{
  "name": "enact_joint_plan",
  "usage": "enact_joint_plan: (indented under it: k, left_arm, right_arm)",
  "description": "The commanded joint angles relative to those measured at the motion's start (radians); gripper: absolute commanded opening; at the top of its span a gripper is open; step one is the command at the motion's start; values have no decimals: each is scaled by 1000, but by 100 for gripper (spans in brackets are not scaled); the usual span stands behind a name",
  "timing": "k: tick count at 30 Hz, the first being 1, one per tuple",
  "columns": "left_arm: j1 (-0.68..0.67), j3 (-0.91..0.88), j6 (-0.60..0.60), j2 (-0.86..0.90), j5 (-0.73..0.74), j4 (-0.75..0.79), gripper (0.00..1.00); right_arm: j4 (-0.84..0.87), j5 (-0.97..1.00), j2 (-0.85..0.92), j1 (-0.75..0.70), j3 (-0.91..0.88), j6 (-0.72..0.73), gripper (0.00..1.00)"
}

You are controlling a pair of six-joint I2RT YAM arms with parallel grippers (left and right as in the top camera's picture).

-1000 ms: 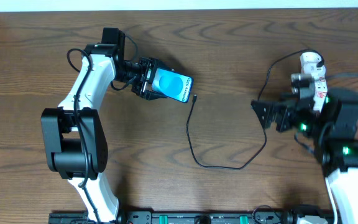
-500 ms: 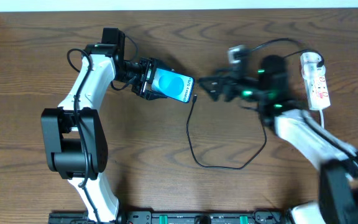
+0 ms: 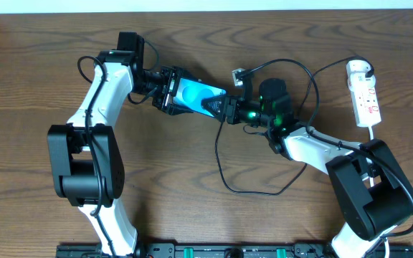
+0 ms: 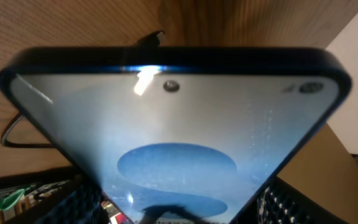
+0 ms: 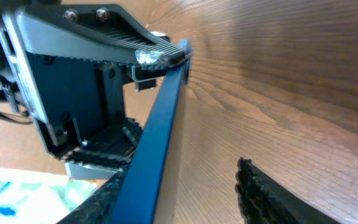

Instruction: Plug charger to phone and switch on socket

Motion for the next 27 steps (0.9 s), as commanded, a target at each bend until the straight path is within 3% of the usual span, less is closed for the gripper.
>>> enact_joint_plan:
  k: [1,11,13,19,23,27]
  left_arm:
    - [7,22,2,-15,45,-2,66]
    - [7,22,2,-15,45,-2,66]
    - [7,22,2,-15,45,-2,66]
    - [7,22,3,-15,45,-2,68]
    - [7,22,7,-15,45,-2,83]
    - [7,22,29,-15,45,-2,91]
  right_arm:
    - [3,41,2,7,9,15,40]
    - [6,29,2,7,9,42,13]
    - [17,29,2,7,9,64,1]
    - [39,29,2,4,9,120,1]
    - [51,20,2,-6,9,146,1]
    - [52,5,2,-23,9,171,1]
